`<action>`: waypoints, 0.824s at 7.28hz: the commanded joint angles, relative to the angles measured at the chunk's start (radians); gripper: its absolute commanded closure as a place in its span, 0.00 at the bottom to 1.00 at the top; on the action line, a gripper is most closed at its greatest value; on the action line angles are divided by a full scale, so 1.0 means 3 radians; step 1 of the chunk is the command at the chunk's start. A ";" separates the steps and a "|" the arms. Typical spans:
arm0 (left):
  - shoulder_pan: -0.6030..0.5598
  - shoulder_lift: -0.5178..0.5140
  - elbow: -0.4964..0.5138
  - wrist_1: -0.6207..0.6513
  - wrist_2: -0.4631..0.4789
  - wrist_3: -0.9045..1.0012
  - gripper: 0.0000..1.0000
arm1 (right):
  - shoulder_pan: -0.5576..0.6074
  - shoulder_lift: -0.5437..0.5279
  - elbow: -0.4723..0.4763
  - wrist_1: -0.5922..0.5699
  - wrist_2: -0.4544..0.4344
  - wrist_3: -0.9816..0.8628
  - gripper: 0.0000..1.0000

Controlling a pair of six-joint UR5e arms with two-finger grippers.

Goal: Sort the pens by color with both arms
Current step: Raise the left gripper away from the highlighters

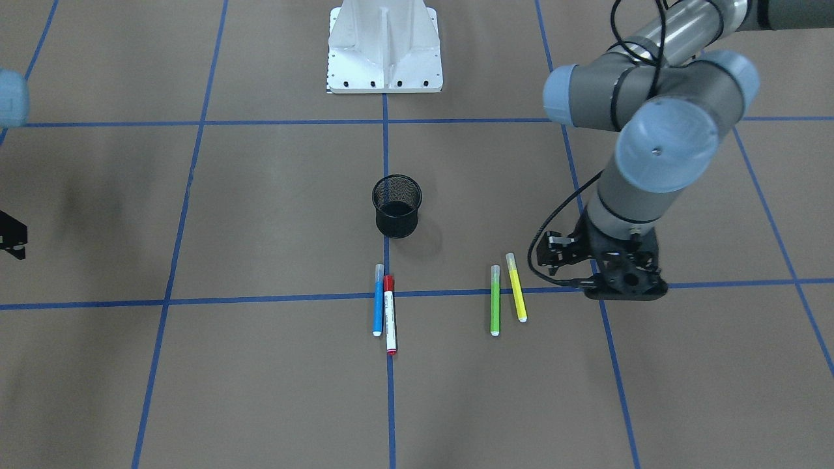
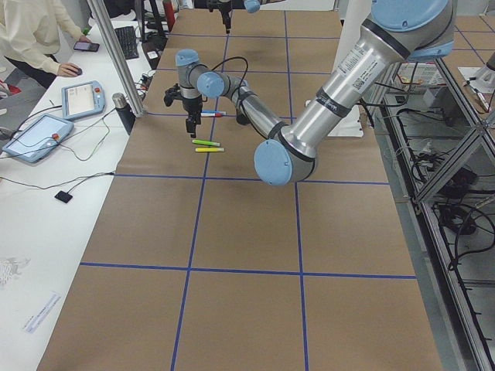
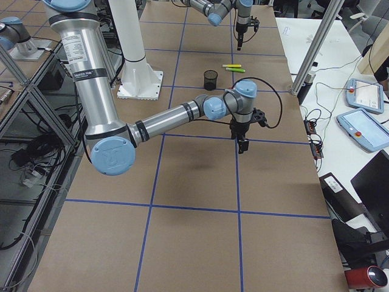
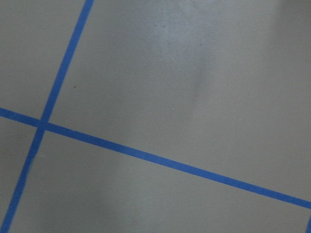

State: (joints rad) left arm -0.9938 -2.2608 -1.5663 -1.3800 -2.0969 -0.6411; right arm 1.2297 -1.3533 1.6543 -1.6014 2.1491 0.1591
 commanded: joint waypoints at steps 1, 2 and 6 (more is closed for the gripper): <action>-0.0601 0.0188 -0.0220 0.0482 -0.0041 0.0885 0.01 | 0.0435 -0.0091 -0.0338 0.0071 0.0031 -0.0517 0.01; -0.0832 0.0284 -0.0118 0.0514 -0.0041 0.1315 0.01 | 0.0604 -0.0091 -0.0608 0.0127 0.0061 -0.0783 0.01; -0.1747 0.0622 0.0995 -0.0261 -0.0092 0.2548 0.01 | 0.0733 -0.0045 -0.0815 0.0409 0.0077 -0.0623 0.01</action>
State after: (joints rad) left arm -1.4309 -2.1031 -1.3729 -1.3760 -2.1155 0.0160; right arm 1.4456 -1.3702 1.4252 -1.4840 2.1739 -0.0295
